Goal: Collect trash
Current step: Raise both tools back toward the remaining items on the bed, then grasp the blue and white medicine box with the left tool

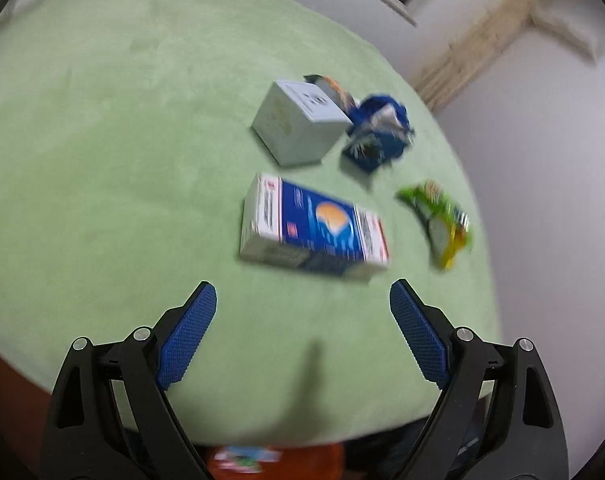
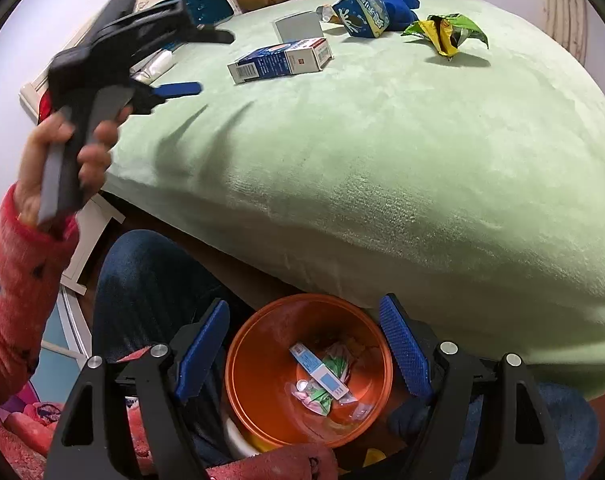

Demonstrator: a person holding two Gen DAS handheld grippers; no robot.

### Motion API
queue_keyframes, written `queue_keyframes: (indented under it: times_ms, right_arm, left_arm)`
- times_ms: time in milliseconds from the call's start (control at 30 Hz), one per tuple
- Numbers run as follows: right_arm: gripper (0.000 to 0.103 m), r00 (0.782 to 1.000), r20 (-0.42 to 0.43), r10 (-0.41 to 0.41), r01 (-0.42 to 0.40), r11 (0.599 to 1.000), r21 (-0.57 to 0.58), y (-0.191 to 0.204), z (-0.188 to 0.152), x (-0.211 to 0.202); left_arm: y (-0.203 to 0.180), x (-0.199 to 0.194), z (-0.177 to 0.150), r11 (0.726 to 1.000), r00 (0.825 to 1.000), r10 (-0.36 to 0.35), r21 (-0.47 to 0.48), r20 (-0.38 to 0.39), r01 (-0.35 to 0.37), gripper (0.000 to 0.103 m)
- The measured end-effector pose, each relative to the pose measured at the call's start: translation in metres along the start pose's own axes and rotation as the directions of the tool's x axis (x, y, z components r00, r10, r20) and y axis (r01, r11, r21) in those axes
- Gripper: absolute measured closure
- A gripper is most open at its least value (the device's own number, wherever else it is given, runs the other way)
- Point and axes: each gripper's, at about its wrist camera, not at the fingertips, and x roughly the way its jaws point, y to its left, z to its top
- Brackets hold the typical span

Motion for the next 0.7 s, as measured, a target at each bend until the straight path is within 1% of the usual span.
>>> queue_keyframes:
  times_ms: [33, 67, 167, 200, 233, 267, 300, 367, 467, 533, 567, 600, 667, 700]
  right_arm:
    - [0.027, 1.0, 0.002, -0.003, 0.003, 1.0, 0.0, 0.0, 0.0, 0.0]
    - [0.027, 1.0, 0.003, -0.004, 0.004, 1.0, 0.001, -0.001, 0.001, 0.0]
    - [0.027, 1.0, 0.001, -0.009, 0.009, 1.0, 0.002, -0.001, 0.001, 0.0]
    - [0.027, 1.0, 0.001, -0.012, 0.012, 1.0, 0.002, -0.001, 0.001, 0.0]
    - [0.027, 1.0, 0.001, -0.015, 0.015, 1.0, 0.001, -0.001, 0.001, 0.0]
    - [0.027, 1.0, 0.0, -0.015, 0.015, 1.0, 0.001, -0.001, 0.001, 0.0]
    - [0.027, 1.0, -0.003, -0.015, 0.015, 1.0, 0.003, -0.002, 0.001, 0.001]
    - [0.027, 1.0, -0.004, -0.014, 0.014, 1.0, 0.004, -0.002, 0.002, 0.001]
    - [0.027, 1.0, -0.005, -0.013, 0.013, 1.0, 0.0, -0.001, 0.003, 0.002]
    - [0.027, 1.0, -0.002, -0.014, 0.014, 1.0, -0.007, 0.001, 0.004, 0.001]
    - [0.027, 1.0, -0.001, -0.016, 0.016, 1.0, -0.01, 0.001, 0.004, 0.001]
    - [0.027, 1.0, 0.002, -0.019, 0.019, 1.0, -0.013, 0.002, 0.004, 0.001]
    - [0.027, 1.0, 0.005, -0.025, 0.025, 1.0, -0.019, 0.003, 0.005, 0.0]
    - [0.027, 1.0, 0.008, -0.027, 0.028, 0.999, -0.019, 0.003, 0.005, -0.002]
  left_arm:
    - [0.007, 0.004, 0.007, 0.998, 0.999, -0.053, -0.042, 0.002, 0.053, 0.017]
    - [0.014, 0.009, 0.014, 0.993, 0.996, -0.091, -0.075, 0.006, 0.091, 0.017]
    - [0.03, 0.022, 0.024, 0.976, 0.987, -0.157, -0.153, 0.019, 0.158, 0.017]
    - [0.034, 0.027, 0.026, 0.968, 0.984, -0.177, -0.175, 0.017, 0.177, 0.017]
    - [0.038, 0.036, 0.026, 0.955, 0.976, -0.217, -0.207, 0.004, 0.213, 0.017]
    - [0.041, 0.045, 0.027, 0.947, 0.973, -0.232, -0.232, -0.01, 0.224, 0.017]
    - [0.042, 0.05, 0.027, 0.949, 0.975, -0.222, -0.234, -0.017, 0.212, 0.017]
    - [0.037, 0.055, 0.026, 0.956, 0.978, -0.208, -0.211, -0.007, 0.202, 0.017]
    - [0.033, 0.059, 0.027, 0.959, 0.98, -0.198, -0.206, -0.001, 0.194, 0.017]
    - [0.032, 0.059, 0.027, 0.96, 0.981, -0.193, -0.208, -0.004, 0.188, 0.043]
    - [0.033, 0.063, 0.026, 0.95, 0.974, -0.225, -0.229, -0.023, 0.213, 0.057]
    - [0.034, 0.066, 0.024, 0.941, 0.968, -0.248, -0.247, -0.031, 0.233, 0.057]
    - [0.028, 0.065, 0.024, 0.951, 0.972, -0.235, -0.21, -0.025, 0.225, 0.058]
    - [0.027, 0.064, 0.023, 0.952, 0.971, -0.238, -0.202, -0.023, 0.228, 0.06]
